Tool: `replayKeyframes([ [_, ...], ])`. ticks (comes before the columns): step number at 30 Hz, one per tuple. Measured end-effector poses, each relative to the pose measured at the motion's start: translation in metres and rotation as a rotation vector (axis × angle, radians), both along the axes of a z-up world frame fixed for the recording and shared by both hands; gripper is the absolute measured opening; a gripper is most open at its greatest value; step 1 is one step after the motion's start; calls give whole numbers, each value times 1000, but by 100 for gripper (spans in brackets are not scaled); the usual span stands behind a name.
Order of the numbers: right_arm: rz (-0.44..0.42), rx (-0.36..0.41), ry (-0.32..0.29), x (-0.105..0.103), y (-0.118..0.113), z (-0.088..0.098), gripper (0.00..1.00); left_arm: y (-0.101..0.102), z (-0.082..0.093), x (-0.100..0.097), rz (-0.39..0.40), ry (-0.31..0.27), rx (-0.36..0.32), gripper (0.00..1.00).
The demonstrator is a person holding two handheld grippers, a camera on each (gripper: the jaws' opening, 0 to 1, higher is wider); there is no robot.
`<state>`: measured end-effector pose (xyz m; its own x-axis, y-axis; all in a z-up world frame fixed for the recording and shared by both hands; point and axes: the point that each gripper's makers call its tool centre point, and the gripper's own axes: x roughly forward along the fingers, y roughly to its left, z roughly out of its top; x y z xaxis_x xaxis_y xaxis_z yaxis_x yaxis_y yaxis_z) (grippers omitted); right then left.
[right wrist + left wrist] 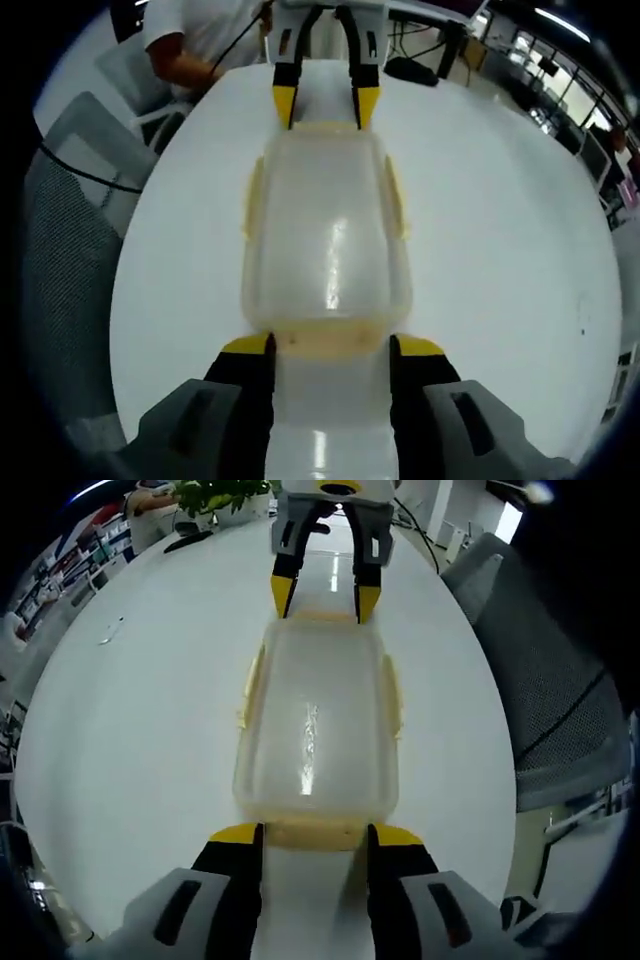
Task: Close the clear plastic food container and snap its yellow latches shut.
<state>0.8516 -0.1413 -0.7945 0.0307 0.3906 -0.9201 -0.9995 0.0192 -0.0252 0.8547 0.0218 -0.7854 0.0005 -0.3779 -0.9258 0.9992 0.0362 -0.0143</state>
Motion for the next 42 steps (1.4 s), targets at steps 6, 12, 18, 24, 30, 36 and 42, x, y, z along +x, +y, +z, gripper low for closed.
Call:
replayKeyframes([
  [6, -6, 16, 22, 1, 0, 1, 43, 1, -3, 3, -3, 24, 7, 34],
  [12, 21, 2, 18, 0, 2, 1, 41, -1, -3, 2, -42, -10, 12, 34],
  [18, 21, -6, 17, -2, 2, 2, 37, -4, -1, -1, -22, -17, 21, 33],
  [24, 20, -14, 8, -2, 2, 2, 35, -5, 1, -4, -14, -8, 29, 32],
  [30, 29, -20, 16, -6, 3, 3, 35, -4, 6, -6, -17, 0, 31, 32],
  [36, 28, -11, 17, -10, 5, 9, 35, -1, 14, -4, -27, -9, 41, 32],
  [42, 29, -6, 1, -10, 4, 17, 35, -1, 24, -4, -23, -22, 35, 32],
])
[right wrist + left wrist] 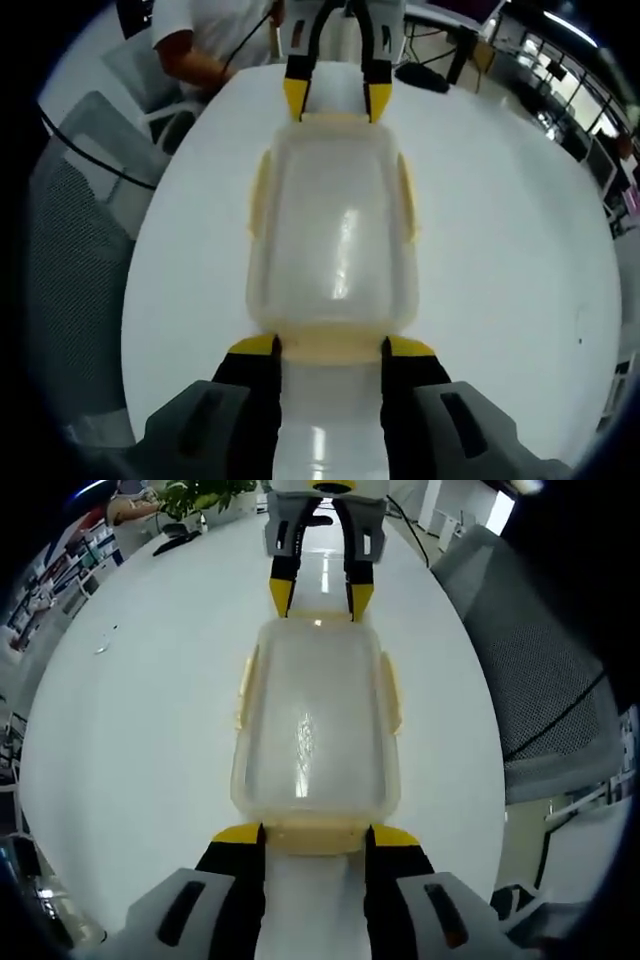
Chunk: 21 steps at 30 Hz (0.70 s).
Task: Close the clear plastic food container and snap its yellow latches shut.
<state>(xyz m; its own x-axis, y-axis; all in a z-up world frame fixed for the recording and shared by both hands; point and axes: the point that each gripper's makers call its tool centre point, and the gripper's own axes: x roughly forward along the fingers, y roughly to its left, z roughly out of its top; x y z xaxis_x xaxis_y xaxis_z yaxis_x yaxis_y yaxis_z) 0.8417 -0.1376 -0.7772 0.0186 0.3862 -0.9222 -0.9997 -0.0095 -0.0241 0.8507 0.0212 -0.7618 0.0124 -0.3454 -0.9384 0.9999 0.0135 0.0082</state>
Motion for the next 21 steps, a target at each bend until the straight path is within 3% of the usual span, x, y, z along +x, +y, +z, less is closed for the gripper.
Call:
replayKeyframes([
  [21, 21, 19, -11, -7, -8, 47, 35, -7, 42, -11, 18, -35, -7, 32],
])
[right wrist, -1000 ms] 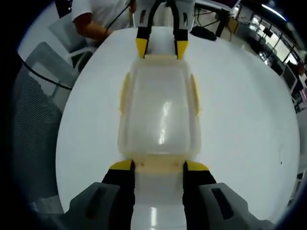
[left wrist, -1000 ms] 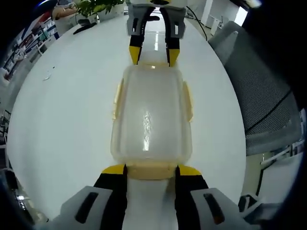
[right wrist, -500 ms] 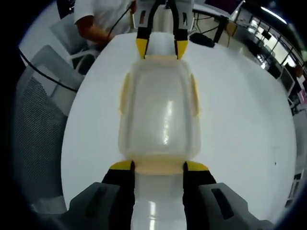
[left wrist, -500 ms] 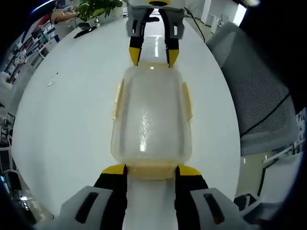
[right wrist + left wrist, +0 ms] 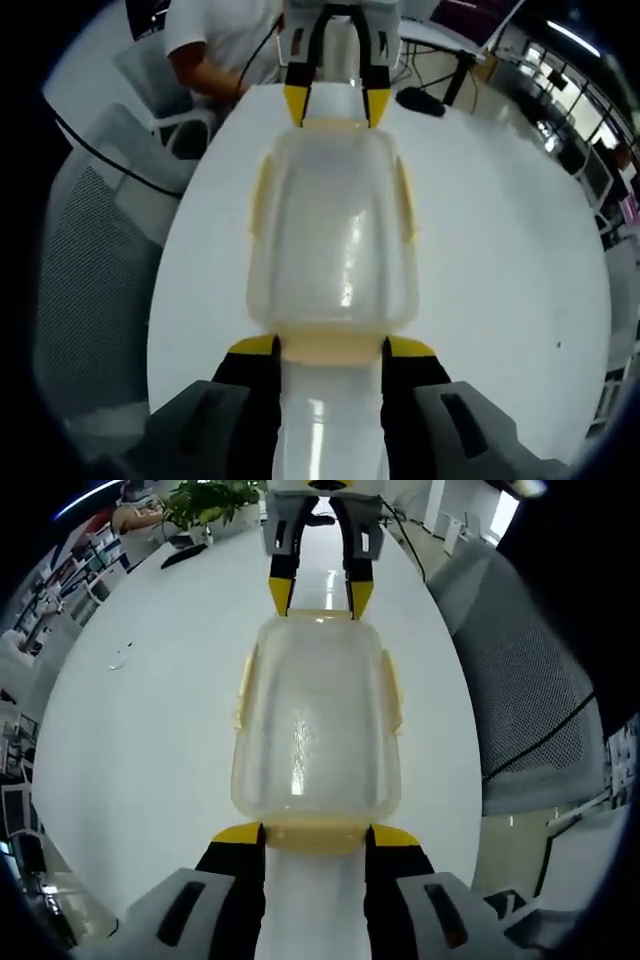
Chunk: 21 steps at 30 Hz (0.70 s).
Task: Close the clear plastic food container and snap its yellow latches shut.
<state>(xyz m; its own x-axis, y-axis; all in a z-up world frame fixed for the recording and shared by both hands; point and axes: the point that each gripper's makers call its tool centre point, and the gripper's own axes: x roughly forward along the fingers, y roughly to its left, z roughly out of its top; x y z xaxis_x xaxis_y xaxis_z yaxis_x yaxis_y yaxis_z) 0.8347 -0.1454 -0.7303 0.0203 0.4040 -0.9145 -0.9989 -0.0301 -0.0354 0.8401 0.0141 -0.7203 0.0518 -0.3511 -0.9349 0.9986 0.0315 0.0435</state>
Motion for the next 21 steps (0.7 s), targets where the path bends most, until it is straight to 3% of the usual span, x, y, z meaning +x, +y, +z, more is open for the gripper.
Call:
replayKeyframes([
  [3, 10, -3, -26, 0, -4, 7, 35, -4, 6, 0, -6, -10, 4, 32],
  [21, 19, 8, -41, -2, -42, 38, 35, -42, 35, -5, 7, -36, -20, 32],
])
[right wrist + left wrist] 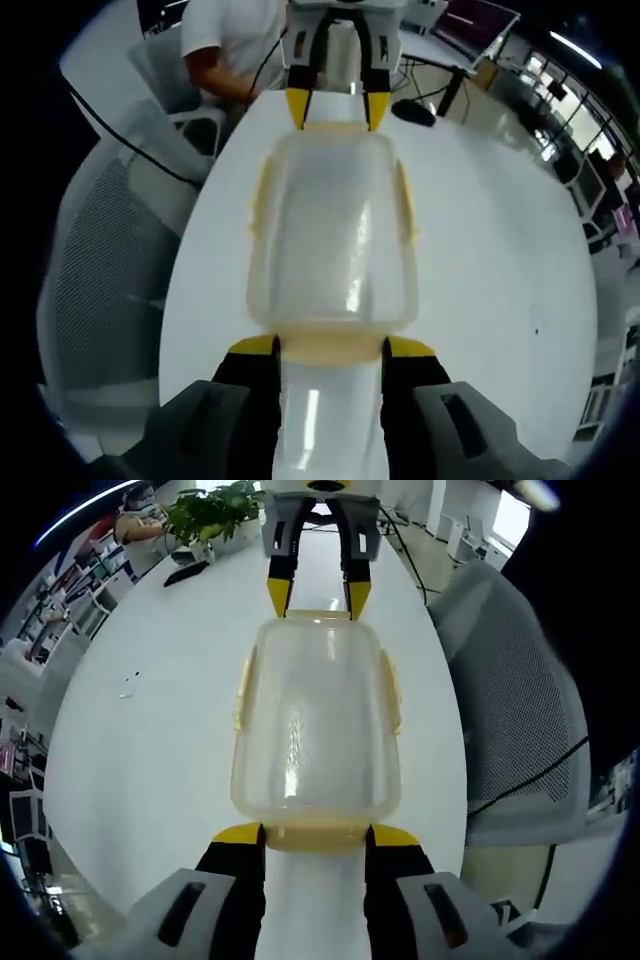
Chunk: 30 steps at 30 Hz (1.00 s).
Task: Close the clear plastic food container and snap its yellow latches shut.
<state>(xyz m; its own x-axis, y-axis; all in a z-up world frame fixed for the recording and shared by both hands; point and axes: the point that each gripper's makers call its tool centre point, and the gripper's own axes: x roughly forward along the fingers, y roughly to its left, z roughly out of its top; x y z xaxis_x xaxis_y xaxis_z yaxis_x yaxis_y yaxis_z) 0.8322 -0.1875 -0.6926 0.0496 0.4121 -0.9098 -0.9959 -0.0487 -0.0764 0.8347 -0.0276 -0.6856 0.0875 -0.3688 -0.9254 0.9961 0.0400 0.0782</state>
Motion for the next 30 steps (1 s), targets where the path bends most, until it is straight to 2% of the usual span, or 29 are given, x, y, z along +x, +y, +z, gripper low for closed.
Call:
replayKeyframes([
  [10, 14, -6, -9, -4, -23, 3, 35, -22, 2, -5, 7, 0, -4, 32],
  [30, -9, -40, -14, -1, -76, 4, 35, -76, 4, 4, -22, -24, -23, 32],
])
